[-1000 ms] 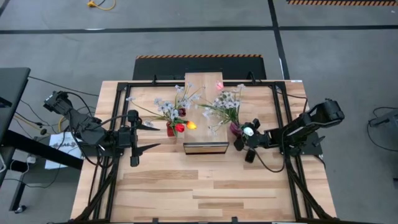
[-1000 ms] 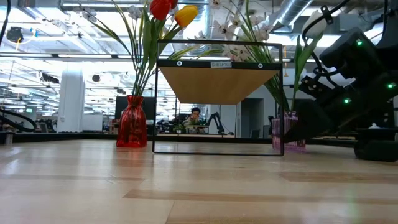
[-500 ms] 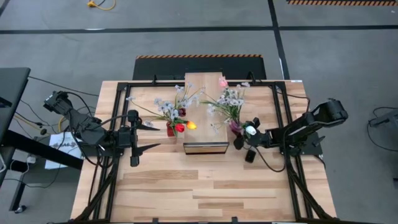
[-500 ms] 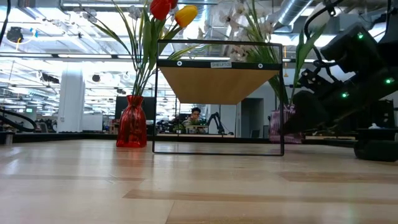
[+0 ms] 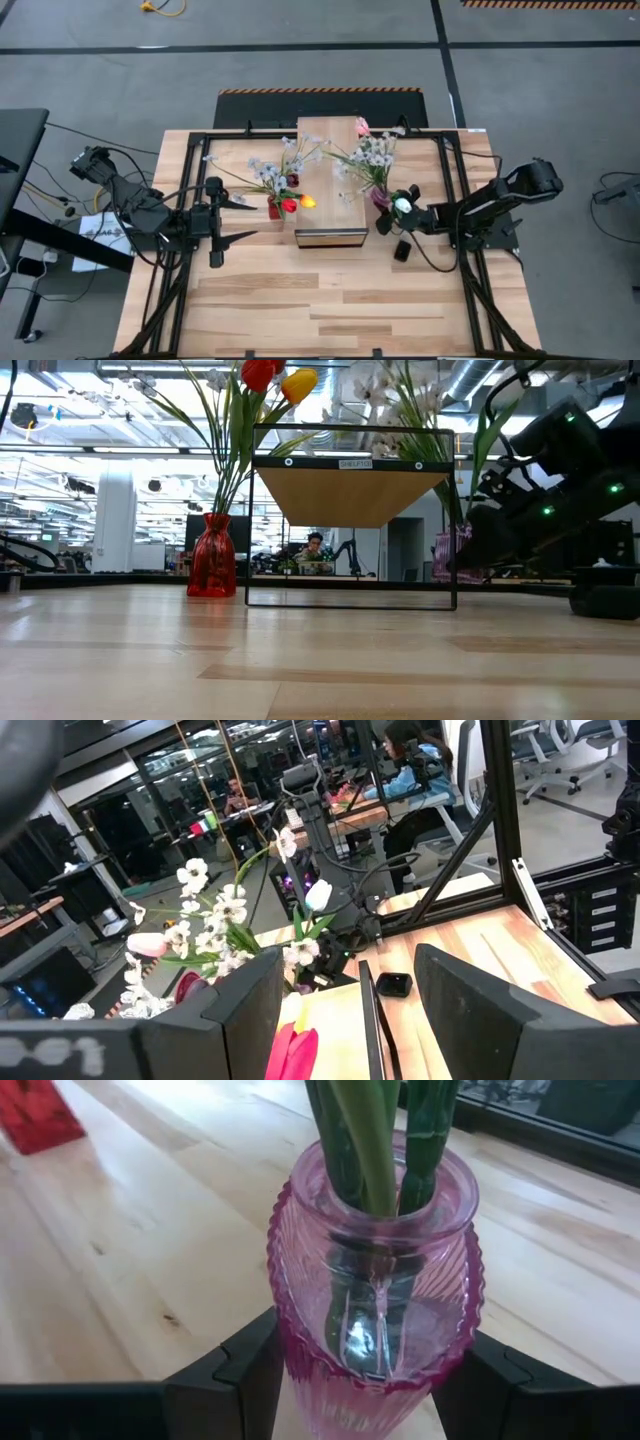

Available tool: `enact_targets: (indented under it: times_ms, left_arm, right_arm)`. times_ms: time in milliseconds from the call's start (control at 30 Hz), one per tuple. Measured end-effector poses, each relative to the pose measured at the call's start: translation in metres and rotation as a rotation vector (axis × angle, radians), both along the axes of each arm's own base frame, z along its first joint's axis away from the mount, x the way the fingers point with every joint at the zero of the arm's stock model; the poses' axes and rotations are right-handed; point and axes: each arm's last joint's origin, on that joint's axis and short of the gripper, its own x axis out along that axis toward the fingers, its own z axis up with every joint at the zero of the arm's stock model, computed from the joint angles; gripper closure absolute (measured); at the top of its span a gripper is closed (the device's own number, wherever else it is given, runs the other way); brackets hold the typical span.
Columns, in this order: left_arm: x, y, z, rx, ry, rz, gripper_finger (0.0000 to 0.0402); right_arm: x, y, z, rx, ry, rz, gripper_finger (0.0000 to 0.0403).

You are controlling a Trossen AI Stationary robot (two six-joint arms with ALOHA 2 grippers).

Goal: Pick and place flowers into a vace then onto a shelf
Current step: Put the purple flower vase with flowers on the shelf

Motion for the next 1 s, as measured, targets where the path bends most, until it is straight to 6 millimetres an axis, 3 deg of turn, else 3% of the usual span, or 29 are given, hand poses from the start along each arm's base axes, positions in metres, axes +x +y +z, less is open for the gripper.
enact_targets:
  times_ms: [300,1000]
  left_arm:
    - [0.0,0.0,-0.001,-0.013,0.012,0.0,0.0184]
    - [0.0,0.0,-0.002,-0.024,0.011,0.001,0.0184]
  right_arm:
    - [-0.003,-0.012,-0.003,-0.009,0.048,-0.057,0.0211]
    - [-0.006,-0.018,0.001,-0.035,0.075,-0.094,0.0211]
